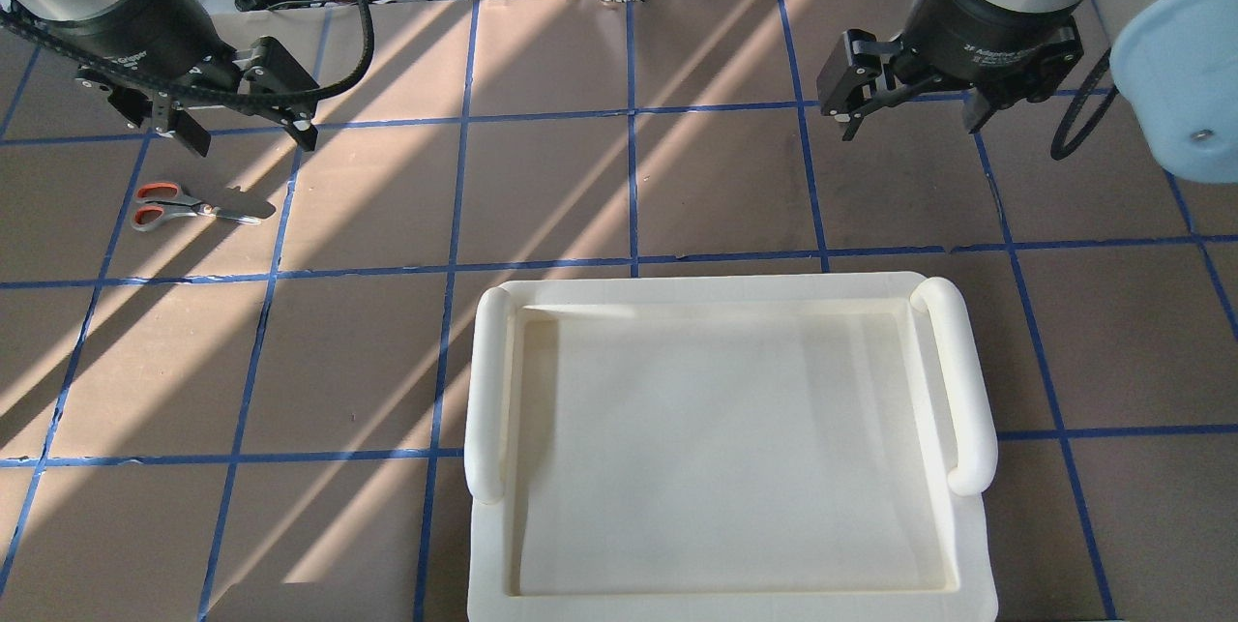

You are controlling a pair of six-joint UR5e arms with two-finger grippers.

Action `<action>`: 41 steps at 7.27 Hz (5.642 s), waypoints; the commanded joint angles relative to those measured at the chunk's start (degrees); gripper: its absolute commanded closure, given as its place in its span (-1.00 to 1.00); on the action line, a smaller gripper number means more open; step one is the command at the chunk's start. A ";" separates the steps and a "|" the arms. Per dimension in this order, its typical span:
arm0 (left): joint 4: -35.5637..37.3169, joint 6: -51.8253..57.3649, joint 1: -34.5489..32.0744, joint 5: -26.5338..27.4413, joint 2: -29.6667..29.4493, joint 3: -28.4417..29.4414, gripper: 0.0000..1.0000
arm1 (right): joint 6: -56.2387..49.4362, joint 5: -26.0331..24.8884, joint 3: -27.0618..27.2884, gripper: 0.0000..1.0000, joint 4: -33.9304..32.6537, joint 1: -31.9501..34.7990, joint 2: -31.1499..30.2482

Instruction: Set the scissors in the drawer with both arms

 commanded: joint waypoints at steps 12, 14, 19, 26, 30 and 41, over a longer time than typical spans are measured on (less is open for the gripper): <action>2.61 24.49 7.92 0.42 -2.62 -1.08 -1.00 | -52.10 10.63 -0.92 -1.00 -0.20 10.20 15.80; 5.08 37.00 11.99 0.94 -4.91 -1.17 -1.00 | -70.41 10.55 -2.16 -1.00 0.16 10.29 20.11; 15.41 73.37 20.25 2.79 -13.69 -1.26 -1.00 | -79.35 4.57 -2.07 -0.99 0.33 15.91 25.93; 34.85 114.64 23.96 1.83 -28.72 -1.17 -0.95 | -83.15 3.35 -1.98 -0.35 -0.99 15.83 27.33; 40.32 121.43 23.96 1.74 -34.88 -1.08 -0.95 | -83.24 2.72 -8.71 -0.33 -0.73 13.64 30.30; 41.82 122.93 23.96 2.26 -39.02 -0.47 -0.71 | -86.58 0.88 -21.32 -0.25 -3.09 11.87 39.90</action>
